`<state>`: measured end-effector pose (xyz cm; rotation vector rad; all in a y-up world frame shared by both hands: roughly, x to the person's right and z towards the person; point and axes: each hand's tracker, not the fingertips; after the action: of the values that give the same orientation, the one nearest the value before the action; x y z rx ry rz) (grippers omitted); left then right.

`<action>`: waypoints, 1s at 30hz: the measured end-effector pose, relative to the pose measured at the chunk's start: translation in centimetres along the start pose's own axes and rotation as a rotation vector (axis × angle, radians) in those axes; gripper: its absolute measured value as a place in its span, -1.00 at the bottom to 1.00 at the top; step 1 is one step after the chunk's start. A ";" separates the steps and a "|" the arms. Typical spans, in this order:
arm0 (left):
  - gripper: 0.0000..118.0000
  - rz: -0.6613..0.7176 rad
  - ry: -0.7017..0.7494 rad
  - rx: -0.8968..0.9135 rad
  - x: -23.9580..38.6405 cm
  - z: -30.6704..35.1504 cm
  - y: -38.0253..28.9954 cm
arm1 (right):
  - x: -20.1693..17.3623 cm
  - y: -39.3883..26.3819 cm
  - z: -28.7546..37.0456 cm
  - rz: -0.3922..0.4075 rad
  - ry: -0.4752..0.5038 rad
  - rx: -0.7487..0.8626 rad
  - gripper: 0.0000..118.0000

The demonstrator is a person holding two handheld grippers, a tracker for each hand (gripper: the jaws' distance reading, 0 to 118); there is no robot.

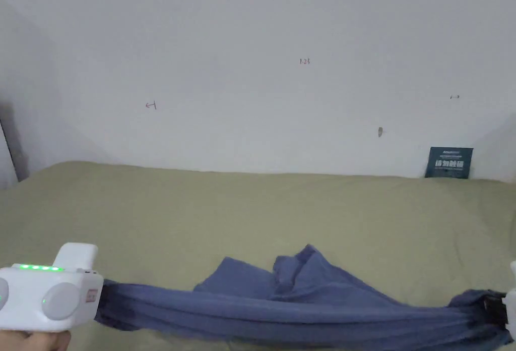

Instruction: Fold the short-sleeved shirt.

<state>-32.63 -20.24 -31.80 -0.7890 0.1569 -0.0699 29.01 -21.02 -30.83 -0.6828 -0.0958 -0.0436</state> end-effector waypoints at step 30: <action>0.96 0.153 -0.177 0.297 3.1 17.1 -12.7 | -7.0 -11.5 16.6 -0.078 0.076 0.271 0.86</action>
<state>-26.73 -17.57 -11.23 -0.4823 0.0369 0.1193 19.99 -19.40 -11.47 -0.4062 -0.0544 -0.1294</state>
